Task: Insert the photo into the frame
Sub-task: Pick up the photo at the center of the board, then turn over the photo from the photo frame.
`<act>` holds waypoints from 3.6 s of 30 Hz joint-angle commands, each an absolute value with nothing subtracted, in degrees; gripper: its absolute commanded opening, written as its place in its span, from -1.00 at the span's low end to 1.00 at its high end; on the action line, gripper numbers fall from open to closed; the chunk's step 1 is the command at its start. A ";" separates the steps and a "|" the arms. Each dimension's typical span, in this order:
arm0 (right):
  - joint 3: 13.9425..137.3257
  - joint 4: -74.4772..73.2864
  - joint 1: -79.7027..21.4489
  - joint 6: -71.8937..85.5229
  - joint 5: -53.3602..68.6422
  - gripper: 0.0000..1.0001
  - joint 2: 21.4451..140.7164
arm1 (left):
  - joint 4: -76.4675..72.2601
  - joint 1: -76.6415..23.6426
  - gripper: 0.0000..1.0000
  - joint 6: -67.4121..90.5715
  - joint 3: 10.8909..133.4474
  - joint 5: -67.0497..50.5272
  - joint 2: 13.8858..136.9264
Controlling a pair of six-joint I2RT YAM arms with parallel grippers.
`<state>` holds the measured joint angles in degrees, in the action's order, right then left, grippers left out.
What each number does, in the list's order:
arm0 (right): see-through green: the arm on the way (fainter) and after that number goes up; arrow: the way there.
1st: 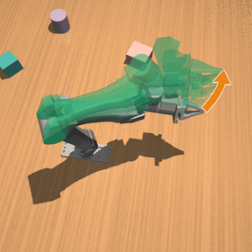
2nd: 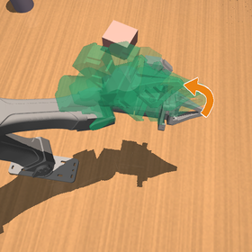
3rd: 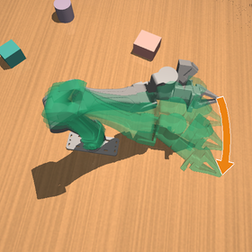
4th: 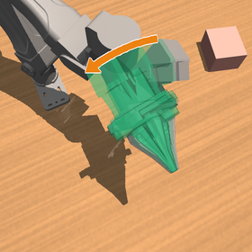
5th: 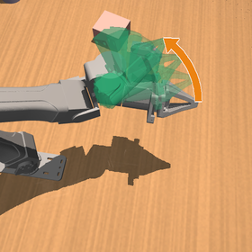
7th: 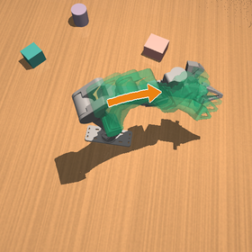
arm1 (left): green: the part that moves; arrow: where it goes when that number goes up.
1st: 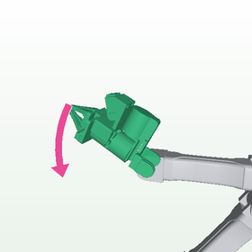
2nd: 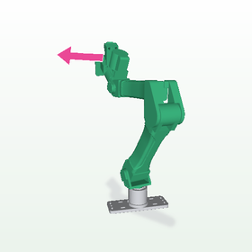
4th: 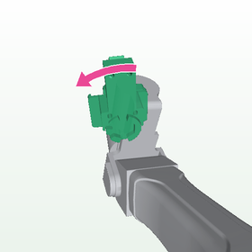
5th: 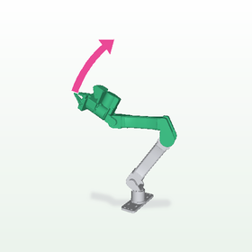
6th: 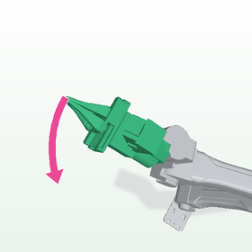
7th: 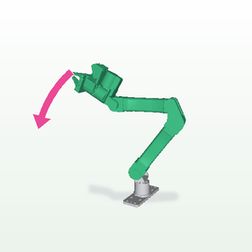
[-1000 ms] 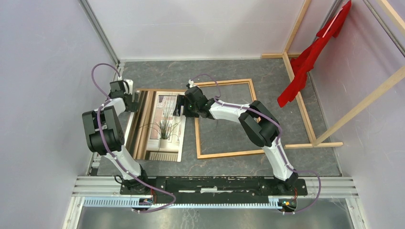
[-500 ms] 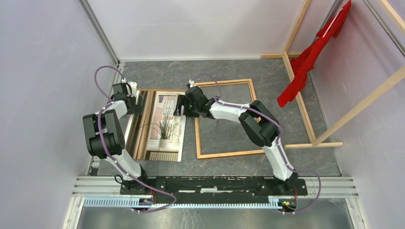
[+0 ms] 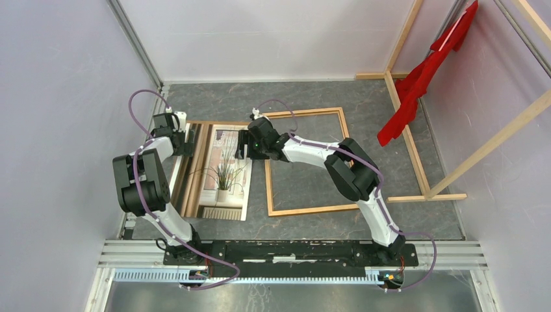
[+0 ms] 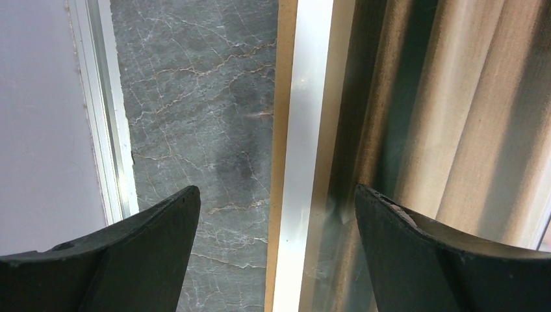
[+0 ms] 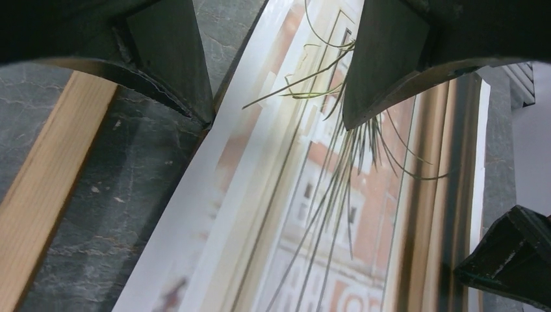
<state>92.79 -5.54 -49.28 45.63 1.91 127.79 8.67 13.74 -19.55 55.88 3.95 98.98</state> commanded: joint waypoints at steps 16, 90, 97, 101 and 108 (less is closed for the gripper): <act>93.69 0.76 -50.73 45.20 4.18 0.55 125.73 | 12.13 12.79 0.89 -20.80 53.53 4.12 102.91; 88.96 -45.20 -41.59 35.37 -4.95 -1.00 98.89 | 31.86 13.62 1.00 -21.35 63.64 -1.06 87.19; 89.62 -44.31 -41.75 48.68 -11.36 -1.00 100.33 | 31.54 13.23 1.00 -21.61 63.05 -0.30 86.83; 90.06 -42.74 -42.10 53.70 -16.37 -1.00 100.34 | 31.26 13.19 1.00 -21.99 62.72 -0.18 86.79; 97.56 -44.33 -42.63 53.49 -21.92 -1.00 105.67 | 31.14 13.14 0.99 -22.10 62.71 -0.18 86.92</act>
